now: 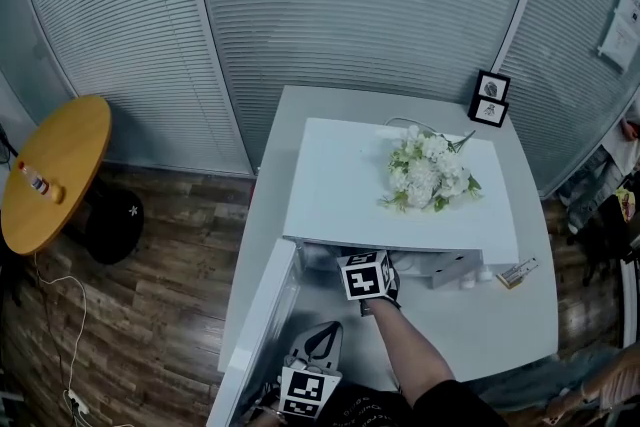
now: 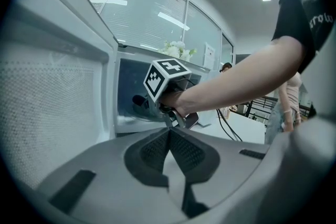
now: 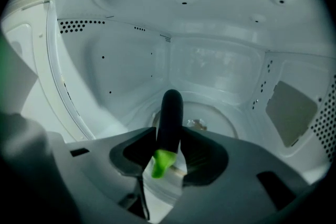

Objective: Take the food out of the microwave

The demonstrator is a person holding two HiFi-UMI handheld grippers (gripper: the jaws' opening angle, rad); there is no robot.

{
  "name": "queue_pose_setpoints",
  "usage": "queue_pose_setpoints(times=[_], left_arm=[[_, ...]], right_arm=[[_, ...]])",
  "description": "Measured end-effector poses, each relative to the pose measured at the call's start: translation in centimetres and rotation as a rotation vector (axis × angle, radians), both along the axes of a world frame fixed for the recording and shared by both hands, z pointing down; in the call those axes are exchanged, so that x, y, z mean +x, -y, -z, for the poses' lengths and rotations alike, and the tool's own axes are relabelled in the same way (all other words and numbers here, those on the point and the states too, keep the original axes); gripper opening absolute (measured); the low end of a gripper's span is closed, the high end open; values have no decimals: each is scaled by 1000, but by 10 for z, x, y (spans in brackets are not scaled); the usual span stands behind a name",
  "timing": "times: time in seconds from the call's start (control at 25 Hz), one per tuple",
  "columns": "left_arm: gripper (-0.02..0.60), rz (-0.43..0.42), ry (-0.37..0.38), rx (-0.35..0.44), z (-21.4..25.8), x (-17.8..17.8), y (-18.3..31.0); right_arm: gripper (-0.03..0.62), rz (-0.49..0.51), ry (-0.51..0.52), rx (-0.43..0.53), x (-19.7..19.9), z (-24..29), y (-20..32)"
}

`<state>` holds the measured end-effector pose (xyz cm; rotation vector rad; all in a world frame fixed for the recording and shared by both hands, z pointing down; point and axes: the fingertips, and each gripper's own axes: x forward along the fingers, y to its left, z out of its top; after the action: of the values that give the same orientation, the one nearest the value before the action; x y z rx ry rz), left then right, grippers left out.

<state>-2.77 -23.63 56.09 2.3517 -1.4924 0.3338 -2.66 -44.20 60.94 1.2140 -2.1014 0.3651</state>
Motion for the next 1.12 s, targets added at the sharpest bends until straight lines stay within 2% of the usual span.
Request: queue_pose_setpoints(times=[0.4, 0.8, 1.12], left_arm=[[8, -14, 9, 4, -1, 5, -5], [8, -2, 19, 16, 4, 12, -18], [8, -14, 29, 33, 10, 21, -34]], right_arm=[[140, 1, 44, 60, 19, 16, -22], [140, 18, 69, 92, 42, 34, -66], [140, -9, 91, 105, 64, 45, -101]])
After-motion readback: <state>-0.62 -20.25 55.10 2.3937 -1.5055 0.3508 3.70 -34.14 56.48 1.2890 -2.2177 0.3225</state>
